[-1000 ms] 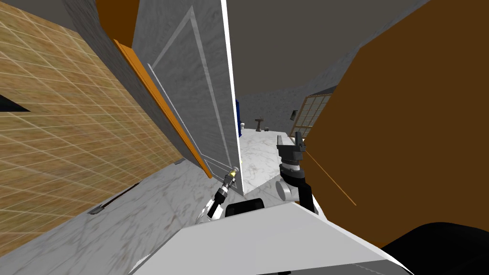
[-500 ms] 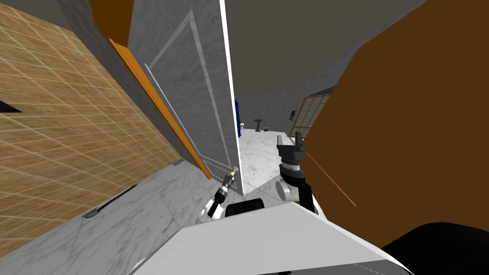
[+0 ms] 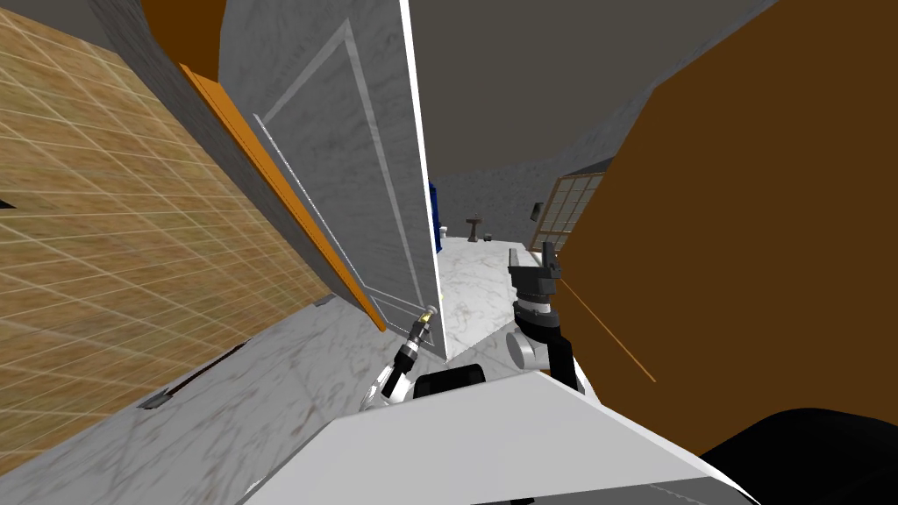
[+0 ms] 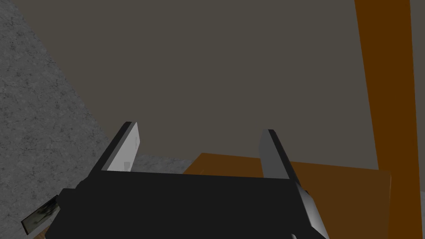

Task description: Push the door open

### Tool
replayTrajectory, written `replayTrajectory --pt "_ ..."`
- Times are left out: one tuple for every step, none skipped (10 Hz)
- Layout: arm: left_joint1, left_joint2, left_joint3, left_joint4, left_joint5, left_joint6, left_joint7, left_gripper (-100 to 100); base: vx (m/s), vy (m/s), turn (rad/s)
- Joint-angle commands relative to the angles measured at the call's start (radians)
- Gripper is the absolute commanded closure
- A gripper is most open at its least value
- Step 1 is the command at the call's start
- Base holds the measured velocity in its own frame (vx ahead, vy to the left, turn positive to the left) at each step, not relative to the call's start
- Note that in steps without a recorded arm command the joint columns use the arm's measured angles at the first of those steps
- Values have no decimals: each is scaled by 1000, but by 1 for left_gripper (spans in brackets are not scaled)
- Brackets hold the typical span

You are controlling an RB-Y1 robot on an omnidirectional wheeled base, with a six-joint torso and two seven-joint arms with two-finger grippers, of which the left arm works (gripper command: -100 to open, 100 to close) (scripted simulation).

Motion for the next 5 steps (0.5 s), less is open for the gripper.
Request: replayTrajectory --pt "-3 6 5 -9 10 1 33 100 19 -14 -13" --pt "-6 6 5 -5 25 0 72 100 24 -14 -18" --pt "-9 6 5 -1 41 0 99 100 30 -22 -30" --pt "-9 6 5 -1 41 0 113 100 25 -16 -12" --pt "-12 6 5 3 56 -1 149 100 28 -19 -21"
